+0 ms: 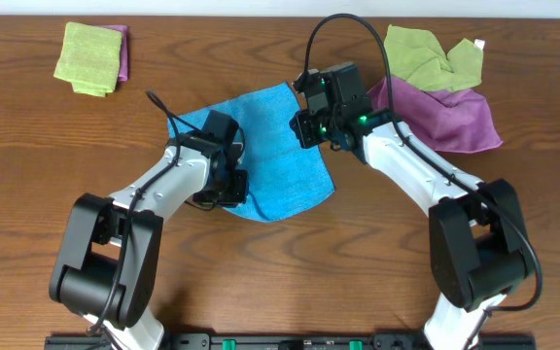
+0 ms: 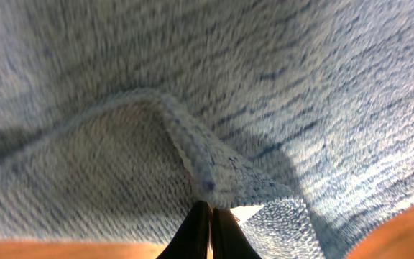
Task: Fold the cloth
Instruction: 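Drag the left gripper toward the near edge to spread the cloth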
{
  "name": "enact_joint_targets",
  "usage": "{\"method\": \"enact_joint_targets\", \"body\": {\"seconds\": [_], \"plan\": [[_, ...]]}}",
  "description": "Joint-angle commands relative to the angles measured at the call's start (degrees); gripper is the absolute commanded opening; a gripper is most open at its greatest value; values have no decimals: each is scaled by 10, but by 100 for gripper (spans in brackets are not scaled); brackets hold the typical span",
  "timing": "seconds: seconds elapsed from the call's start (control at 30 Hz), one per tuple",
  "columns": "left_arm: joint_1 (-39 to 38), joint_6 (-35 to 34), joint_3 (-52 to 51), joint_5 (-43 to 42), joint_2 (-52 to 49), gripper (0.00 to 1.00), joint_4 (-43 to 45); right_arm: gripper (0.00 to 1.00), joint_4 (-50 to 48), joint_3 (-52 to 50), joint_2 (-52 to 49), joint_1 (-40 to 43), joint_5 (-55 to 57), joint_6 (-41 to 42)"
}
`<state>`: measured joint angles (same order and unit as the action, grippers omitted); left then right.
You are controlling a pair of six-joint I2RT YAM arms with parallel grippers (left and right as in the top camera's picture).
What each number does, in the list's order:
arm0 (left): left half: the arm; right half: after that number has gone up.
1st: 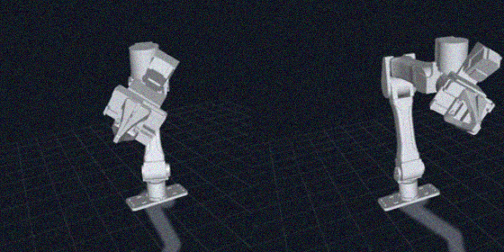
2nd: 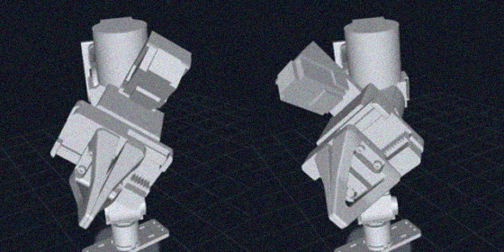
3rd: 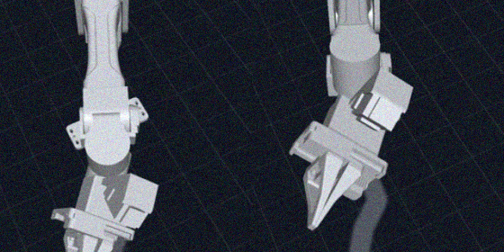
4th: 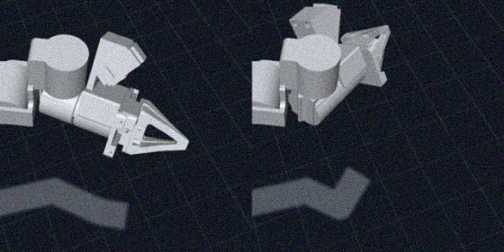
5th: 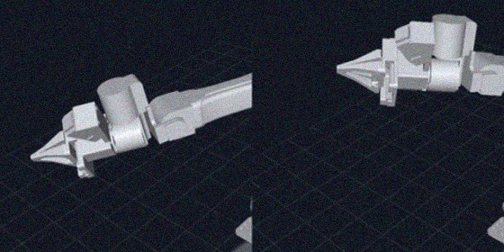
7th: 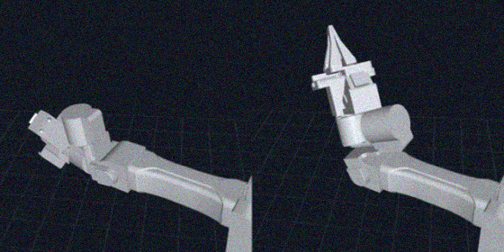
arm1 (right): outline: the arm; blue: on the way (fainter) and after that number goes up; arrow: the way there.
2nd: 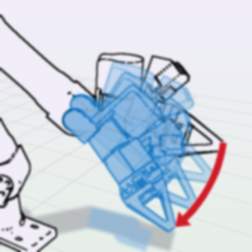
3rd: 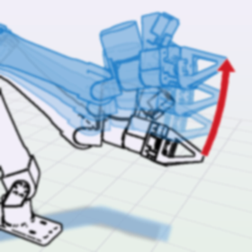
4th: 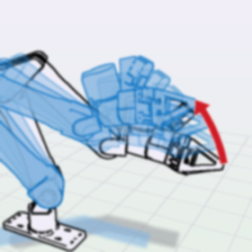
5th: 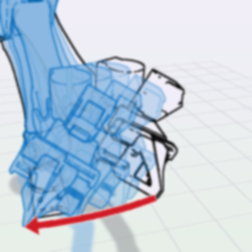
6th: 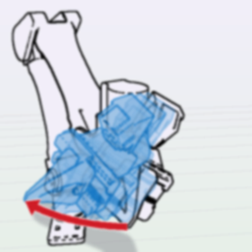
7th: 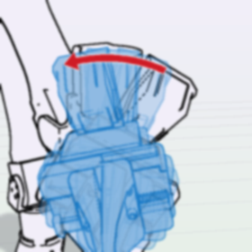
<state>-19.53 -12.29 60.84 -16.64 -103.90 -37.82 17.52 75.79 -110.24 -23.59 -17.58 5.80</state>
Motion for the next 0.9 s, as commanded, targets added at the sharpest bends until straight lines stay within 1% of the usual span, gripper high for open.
{"method": "enact_joint_targets", "body": {"seconds": [0.0, 0.07, 0.2, 0.53, 0.63, 0.73, 0.87], "plan": [[0, -36, 0, -22, 3, 6, -12, 16, 0, 1, -4, 0, -4, -3], [0, -39, 0, -36, 12, 6, -19, 15, 0, 1, -4, 0, -4, -3], [0, -73, 0, -40, 33, 6, -50, 15, -1, 1, -4, 0, -4, -3], [0, -75, 0, -37, 47, 6, -151, 15, -7, 1, -4, 0, -4, -3], [0, -88, 0, -14, 47, 6, -177, 16, -7, 1, -4, 0, -4, -3], [0, -113, 0, 35, 47, 6, -216, 16, -6, 1, -4, 0, -4, -3], [0, -132, 0, 51, 47, 6, -255, 16, -6, 2, -4, 0, -4, -3]]}}
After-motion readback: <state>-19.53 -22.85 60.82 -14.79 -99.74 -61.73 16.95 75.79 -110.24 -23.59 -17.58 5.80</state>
